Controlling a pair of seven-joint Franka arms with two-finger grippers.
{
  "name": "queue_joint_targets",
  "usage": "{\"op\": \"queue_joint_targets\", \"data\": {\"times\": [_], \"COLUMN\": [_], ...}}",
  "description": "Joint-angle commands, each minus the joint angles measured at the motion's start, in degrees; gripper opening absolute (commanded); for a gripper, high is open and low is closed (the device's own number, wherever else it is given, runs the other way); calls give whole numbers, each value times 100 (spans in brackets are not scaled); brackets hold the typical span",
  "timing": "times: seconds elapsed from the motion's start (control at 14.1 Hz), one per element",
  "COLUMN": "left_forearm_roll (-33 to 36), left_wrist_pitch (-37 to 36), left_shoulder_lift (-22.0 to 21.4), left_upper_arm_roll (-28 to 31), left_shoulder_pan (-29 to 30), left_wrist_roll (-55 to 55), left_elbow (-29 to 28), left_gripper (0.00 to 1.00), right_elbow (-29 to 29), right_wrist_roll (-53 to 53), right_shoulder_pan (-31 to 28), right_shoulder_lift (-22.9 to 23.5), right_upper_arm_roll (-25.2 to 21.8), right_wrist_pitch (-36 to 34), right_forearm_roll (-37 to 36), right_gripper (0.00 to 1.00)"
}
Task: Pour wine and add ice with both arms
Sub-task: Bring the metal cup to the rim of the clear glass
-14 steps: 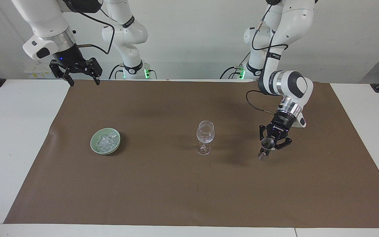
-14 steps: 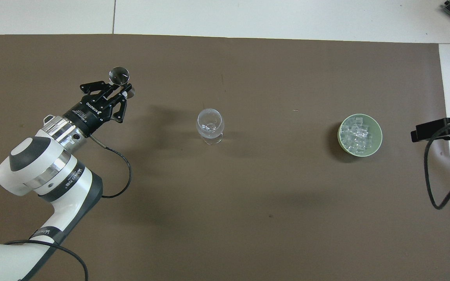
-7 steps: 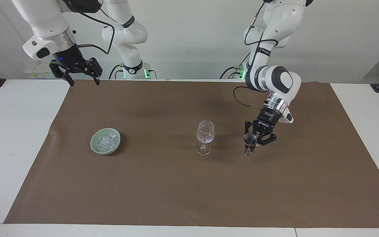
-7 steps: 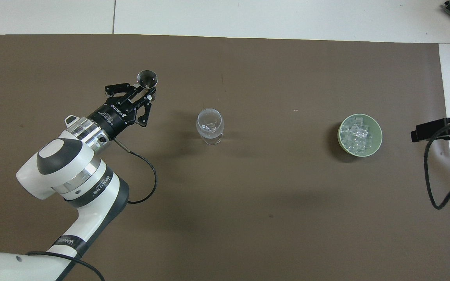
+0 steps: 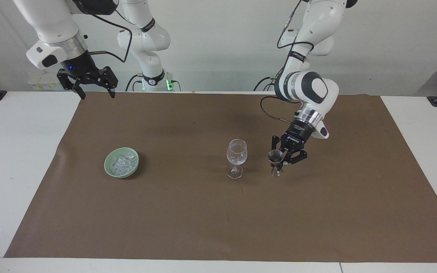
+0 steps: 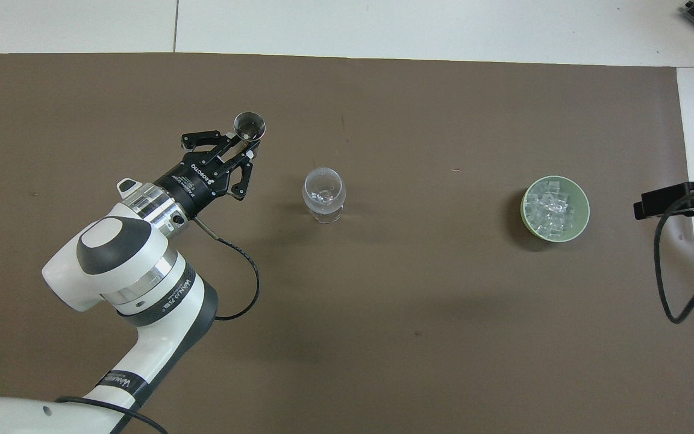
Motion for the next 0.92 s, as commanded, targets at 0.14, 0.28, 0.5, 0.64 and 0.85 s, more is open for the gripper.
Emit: {"op": "queue_joint_targets", "data": {"times": [0.14, 0.28, 0.5, 0.64, 0.85], "left_forearm_roll": [-158, -158, -149, -141, -140], "left_wrist_pitch": [251, 269, 269, 269, 269], "left_shoulder_lift": [-98, -133, -151, -151, -159], "left_upper_arm_roll": [68, 59, 33, 24, 15], "left_shoulder_pan": [-279, -358, -402, -403, -420], "left_wrist_roll": [298, 473, 755, 1018, 1185], "left_elbow": [24, 24, 24, 24, 15], "left_gripper": [0, 0, 0, 0, 0], "right_elbow": [-117, -117, -117, -118, -118], "right_wrist_roll": [-123, -123, -123, -123, -123], "right_shoulder_pan": [-34, -34, -34, -34, -34], "right_shoulder_lift": [-114, -114, -114, -114, -114], "right_upper_arm_roll": [9, 9, 9, 9, 9], "right_wrist_pitch": [-20, -20, -20, -20, -20], "right_forearm_roll": [17, 17, 17, 17, 17], "right_gripper": [100, 100, 100, 100, 100]}}
